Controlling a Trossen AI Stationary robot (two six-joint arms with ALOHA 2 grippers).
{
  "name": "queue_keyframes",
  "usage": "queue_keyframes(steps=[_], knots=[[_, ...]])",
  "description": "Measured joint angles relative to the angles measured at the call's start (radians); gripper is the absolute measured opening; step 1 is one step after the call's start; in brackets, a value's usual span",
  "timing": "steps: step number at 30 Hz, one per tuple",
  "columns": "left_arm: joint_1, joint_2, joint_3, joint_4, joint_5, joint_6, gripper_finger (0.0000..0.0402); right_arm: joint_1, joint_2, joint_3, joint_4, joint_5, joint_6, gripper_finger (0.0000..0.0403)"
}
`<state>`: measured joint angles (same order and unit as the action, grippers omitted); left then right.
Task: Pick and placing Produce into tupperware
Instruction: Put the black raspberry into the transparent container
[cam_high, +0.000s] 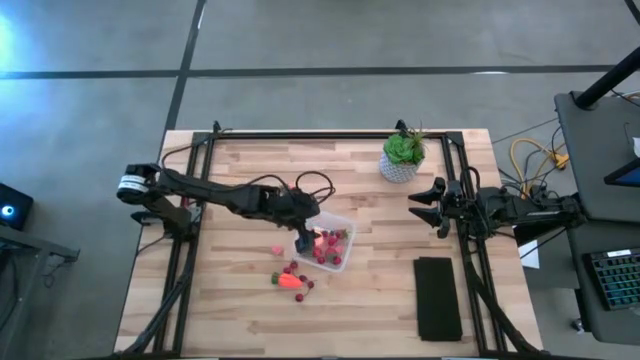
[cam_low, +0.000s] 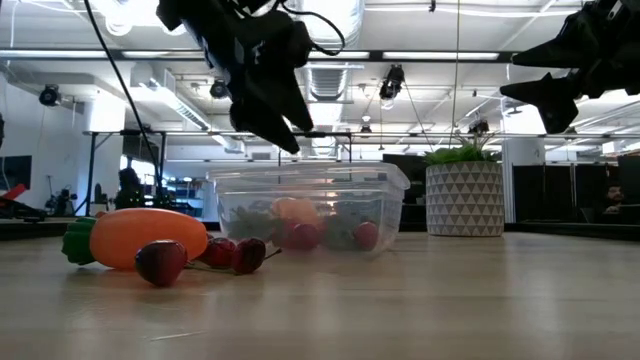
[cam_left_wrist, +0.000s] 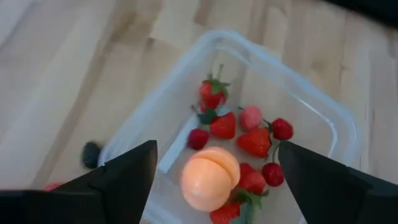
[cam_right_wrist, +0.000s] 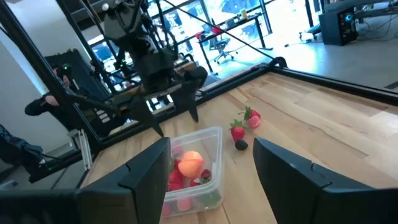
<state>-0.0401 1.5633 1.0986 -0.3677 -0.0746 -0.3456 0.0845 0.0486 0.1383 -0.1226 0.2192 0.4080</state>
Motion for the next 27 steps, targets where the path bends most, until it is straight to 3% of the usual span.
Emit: queue_keyframes(steps=[3, 5, 9, 11, 15, 19, 27], knots=[[0.039, -0.007, 0.04, -0.07, -0.016, -0.105, 0.0317, 0.0, 0.0, 0.0, 0.0, 0.0, 0.0, 0.0221], [0.077, -0.007, 0.058, -0.129, -0.01, -0.077, 0.0309, 0.0, 0.0, 0.0, 0.0, 0.0, 0.0, 0.0221], [0.117, -0.015, 0.08, -0.21, 0.058, 0.448, 0.0284, 0.0, 0.0, 0.0, 0.0, 0.0, 0.0, 0.0221], [0.119, -0.023, 0.079, -0.281, 0.032, 0.677, 0.0272, 0.0, 0.0, 0.0, 0.0, 0.0, 0.0, 0.0221], [0.153, -0.02, 0.048, -0.277, -0.049, 0.932, 0.0255, 0.0, 0.0, 0.0, 0.0, 0.0, 0.0, 0.0221], [0.185, 0.016, 0.026, -0.233, -0.048, 1.013, 0.0249, 0.0, 0.0, 0.0, 0.0, 0.001, 0.0, 0.0221], [0.23, 0.082, 0.007, -0.14, 0.019, 1.033, 0.0248, 0.0, 0.0, 0.0, 0.001, 0.001, 0.0, 0.0221]])
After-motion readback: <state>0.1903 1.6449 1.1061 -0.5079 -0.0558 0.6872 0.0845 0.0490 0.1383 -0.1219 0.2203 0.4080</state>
